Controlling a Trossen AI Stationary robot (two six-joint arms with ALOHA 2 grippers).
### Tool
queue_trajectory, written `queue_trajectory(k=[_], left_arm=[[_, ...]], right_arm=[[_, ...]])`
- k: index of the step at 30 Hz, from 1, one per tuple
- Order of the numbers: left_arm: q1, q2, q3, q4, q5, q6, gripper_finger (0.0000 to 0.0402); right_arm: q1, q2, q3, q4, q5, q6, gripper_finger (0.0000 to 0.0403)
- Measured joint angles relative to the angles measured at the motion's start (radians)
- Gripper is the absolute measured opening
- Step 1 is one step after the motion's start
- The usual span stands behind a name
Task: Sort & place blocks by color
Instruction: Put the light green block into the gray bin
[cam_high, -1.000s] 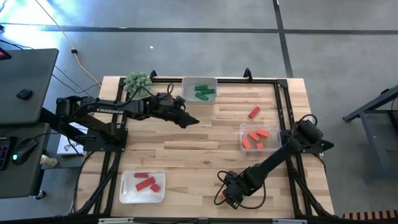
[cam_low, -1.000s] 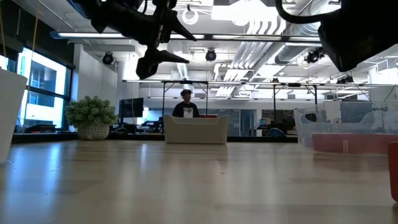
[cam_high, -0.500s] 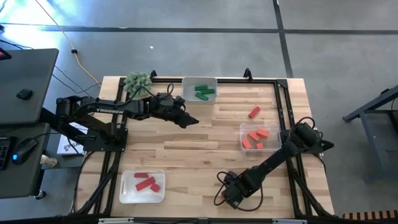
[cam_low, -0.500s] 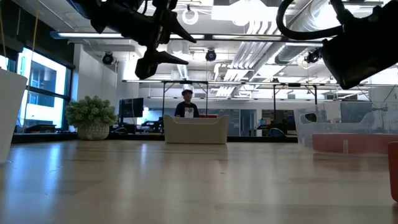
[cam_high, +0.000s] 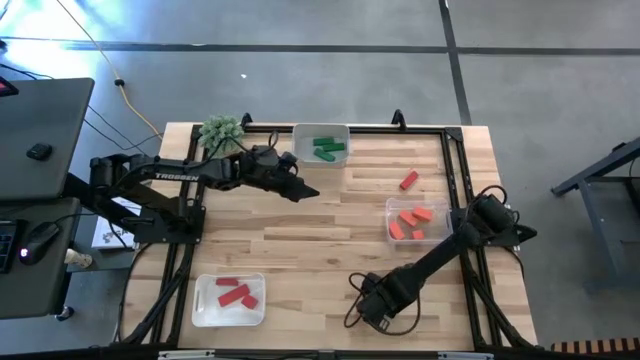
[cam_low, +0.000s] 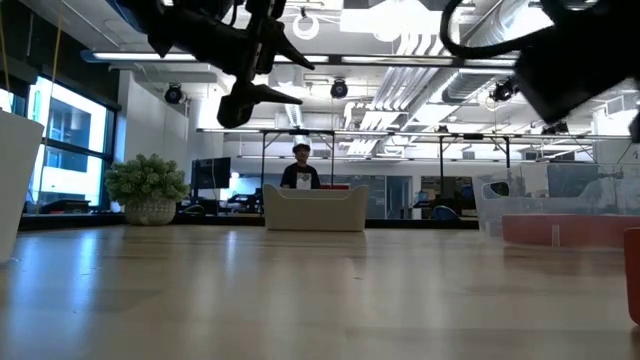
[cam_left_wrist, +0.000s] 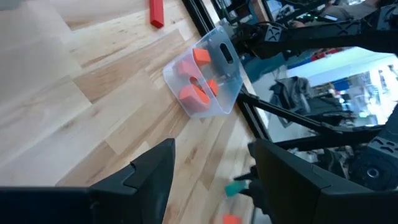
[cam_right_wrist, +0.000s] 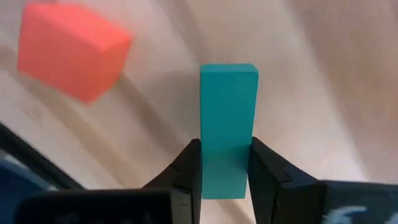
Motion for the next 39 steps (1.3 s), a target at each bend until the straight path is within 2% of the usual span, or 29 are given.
queue_trajectory(k=[8, 15, 27, 35, 39], left_arm=[[0.070, 0.000, 0.000, 0.008, 0.115, -0.055, 0.0211], [0.140, 0.000, 0.000, 0.008, 0.196, -0.131, 0.0211], [0.237, 0.000, 0.000, 0.009, 0.199, -0.070, 0.0211], [0.256, 0.000, 0.000, 0.023, 0.198, -0.002, 0.0211], [0.257, 0.000, 0.000, 0.025, 0.196, -0.022, 0.0211]], right_arm=[[-0.085, -0.073, 0.001, -0.079, 0.011, -0.084, 0.0066], [-0.215, -0.155, 0.001, -0.116, 0.065, -0.217, 0.0066], [-0.497, -0.218, 0.008, -0.093, 0.167, -0.551, 0.0066], [-0.670, -0.218, 0.128, -0.081, 0.313, -0.757, 0.0066], [-0.737, -0.218, 0.198, -0.086, 0.339, -0.855, 0.0066]])
